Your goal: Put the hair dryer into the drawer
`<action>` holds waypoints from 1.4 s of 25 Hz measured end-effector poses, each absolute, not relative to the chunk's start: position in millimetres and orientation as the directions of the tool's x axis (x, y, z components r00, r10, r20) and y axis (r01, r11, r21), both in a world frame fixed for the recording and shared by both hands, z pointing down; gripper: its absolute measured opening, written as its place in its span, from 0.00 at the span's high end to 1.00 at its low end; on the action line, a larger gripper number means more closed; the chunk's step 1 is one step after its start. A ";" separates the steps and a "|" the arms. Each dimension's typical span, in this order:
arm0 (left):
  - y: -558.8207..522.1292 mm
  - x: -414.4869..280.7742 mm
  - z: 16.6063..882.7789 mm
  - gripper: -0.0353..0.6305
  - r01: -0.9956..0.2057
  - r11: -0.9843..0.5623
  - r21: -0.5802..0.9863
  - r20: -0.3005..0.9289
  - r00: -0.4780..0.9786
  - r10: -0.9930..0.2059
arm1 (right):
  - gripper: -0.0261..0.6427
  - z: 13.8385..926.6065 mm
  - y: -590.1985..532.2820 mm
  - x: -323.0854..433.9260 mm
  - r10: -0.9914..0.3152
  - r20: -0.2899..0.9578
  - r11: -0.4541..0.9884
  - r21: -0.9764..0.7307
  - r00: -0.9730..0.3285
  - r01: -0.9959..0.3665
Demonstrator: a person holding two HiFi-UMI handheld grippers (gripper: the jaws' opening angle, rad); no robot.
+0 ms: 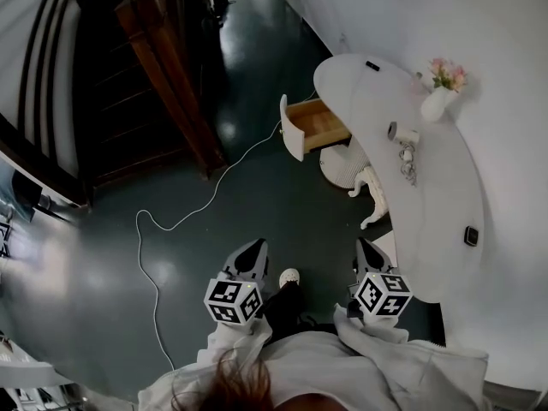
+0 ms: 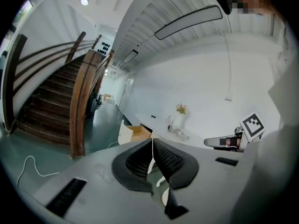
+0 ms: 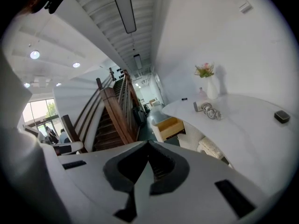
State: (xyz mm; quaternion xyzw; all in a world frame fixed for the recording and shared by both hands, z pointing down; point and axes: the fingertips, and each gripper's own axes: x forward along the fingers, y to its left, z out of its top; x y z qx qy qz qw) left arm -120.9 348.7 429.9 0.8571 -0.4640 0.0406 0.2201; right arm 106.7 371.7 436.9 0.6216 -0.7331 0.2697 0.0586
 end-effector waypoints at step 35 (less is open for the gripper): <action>185.2 -124.5 455.8 0.92 -0.744 -0.536 0.399 0.292 0.658 -0.694 | 0.89 457.3 213.5 80.9 -0.856 0.485 0.034 -0.295 -0.180 -0.955</action>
